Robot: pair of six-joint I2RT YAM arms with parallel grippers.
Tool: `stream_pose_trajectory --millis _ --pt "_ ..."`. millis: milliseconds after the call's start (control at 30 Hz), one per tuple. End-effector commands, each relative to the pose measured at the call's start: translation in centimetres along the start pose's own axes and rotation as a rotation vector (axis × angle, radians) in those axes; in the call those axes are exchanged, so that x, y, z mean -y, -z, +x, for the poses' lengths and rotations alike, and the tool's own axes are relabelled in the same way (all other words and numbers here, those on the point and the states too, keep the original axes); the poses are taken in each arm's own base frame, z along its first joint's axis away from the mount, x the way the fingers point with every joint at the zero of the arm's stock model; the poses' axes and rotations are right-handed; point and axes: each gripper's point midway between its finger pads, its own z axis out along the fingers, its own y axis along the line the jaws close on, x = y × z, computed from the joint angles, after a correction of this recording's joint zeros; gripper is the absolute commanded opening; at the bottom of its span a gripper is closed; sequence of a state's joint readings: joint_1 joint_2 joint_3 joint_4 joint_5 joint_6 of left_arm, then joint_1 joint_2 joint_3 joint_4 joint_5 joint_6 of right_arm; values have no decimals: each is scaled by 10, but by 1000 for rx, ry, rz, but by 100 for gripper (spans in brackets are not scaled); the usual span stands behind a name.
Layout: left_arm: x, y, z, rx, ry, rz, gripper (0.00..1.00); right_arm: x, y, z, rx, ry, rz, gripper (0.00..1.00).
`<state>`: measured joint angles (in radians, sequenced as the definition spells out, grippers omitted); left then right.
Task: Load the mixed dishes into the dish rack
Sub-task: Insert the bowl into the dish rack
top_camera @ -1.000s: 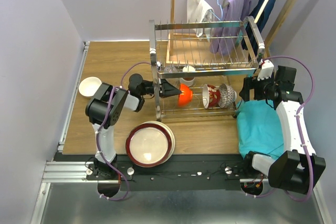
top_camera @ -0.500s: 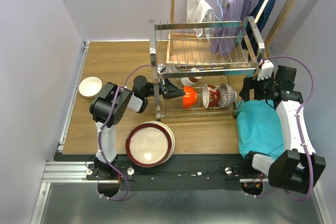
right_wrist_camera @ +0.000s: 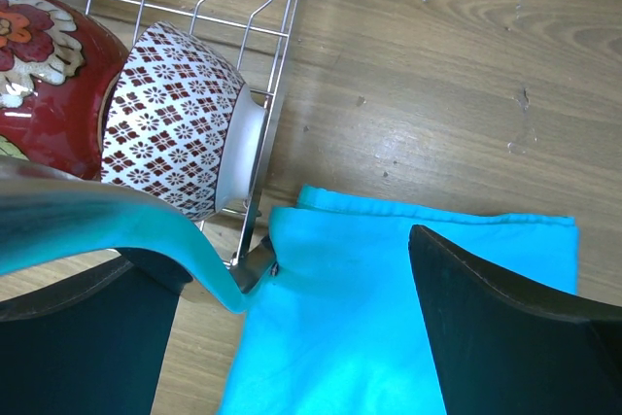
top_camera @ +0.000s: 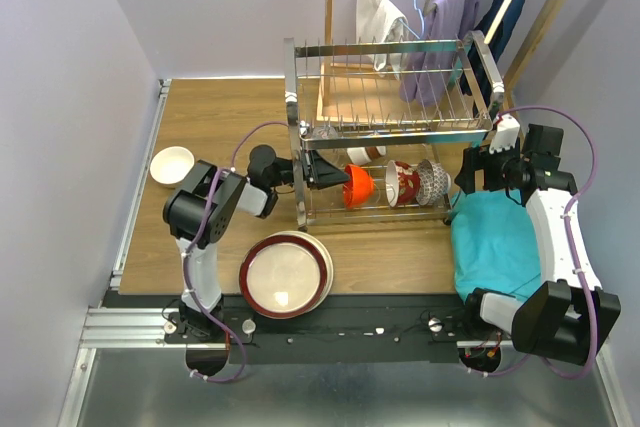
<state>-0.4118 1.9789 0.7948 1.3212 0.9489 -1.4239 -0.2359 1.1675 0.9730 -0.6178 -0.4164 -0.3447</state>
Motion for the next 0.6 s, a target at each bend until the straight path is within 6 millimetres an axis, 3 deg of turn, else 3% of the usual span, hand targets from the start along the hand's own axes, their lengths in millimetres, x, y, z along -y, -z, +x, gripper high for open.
stream_pose_trajectory --millis 0,167,267,300,367,400,433,500,567 --pt "14 3 -7 13 -152 -15 39 15 6 -3 -1 92 64 100" --pt "9 9 -17 -4 -224 -100 43 12 10 -14 38 87 61 100" --pt "-1 24 -27 -12 -245 -174 45 8 14 -21 72 68 55 100" --pt "-11 36 -30 -11 -205 -231 45 7 16 -23 81 64 55 100" --pt "-11 48 -40 -11 -317 -274 46 4 22 -28 114 58 59 100" --pt "-24 59 -35 -35 -253 -349 47 3 24 -29 125 59 62 100" --pt "-25 67 -46 -35 -315 -370 47 2 28 -28 135 56 71 100" --pt "-30 80 -46 -47 -285 -422 47 3 33 -29 154 58 96 100" --pt "-25 95 -58 -17 -329 -452 47 8 46 -32 180 47 162 100"
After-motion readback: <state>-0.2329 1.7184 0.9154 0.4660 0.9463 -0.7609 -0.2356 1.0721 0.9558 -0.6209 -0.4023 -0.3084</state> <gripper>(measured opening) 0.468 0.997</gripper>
